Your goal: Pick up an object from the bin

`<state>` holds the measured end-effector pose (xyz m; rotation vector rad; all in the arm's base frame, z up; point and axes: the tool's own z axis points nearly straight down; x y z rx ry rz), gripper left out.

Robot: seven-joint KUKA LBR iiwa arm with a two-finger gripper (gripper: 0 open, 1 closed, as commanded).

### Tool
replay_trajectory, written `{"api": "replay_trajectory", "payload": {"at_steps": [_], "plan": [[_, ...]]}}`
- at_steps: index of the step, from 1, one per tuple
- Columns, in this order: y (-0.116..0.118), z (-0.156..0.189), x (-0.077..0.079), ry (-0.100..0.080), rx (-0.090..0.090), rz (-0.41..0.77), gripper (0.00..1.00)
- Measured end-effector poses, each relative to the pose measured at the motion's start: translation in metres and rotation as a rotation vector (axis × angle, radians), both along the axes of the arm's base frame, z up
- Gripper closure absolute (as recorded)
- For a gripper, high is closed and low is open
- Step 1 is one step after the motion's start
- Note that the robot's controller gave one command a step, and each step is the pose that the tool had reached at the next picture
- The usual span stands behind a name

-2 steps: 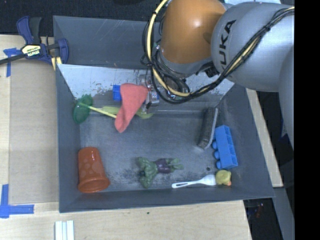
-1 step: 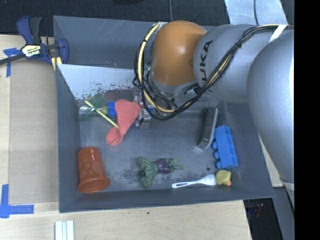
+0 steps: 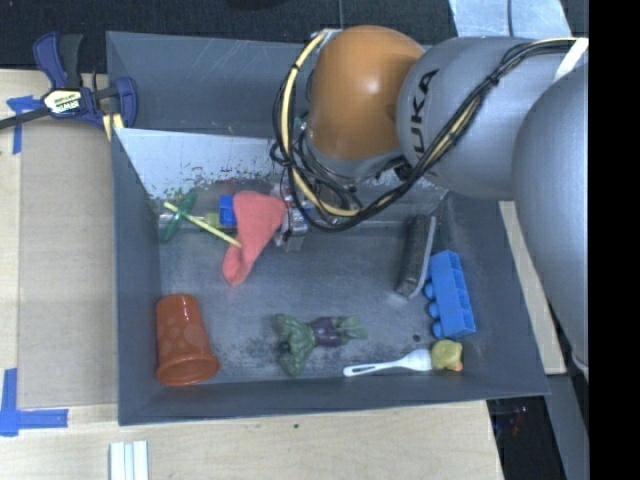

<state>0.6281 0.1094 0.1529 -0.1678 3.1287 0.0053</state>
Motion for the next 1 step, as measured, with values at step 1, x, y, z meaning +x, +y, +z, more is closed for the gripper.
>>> {"api": "replay_trajectory", "payload": {"at_steps": [1], "plan": [[-0.0003, 0.0191, 0.0002, 0.000, 0.000, -0.002, 1.00]]}}
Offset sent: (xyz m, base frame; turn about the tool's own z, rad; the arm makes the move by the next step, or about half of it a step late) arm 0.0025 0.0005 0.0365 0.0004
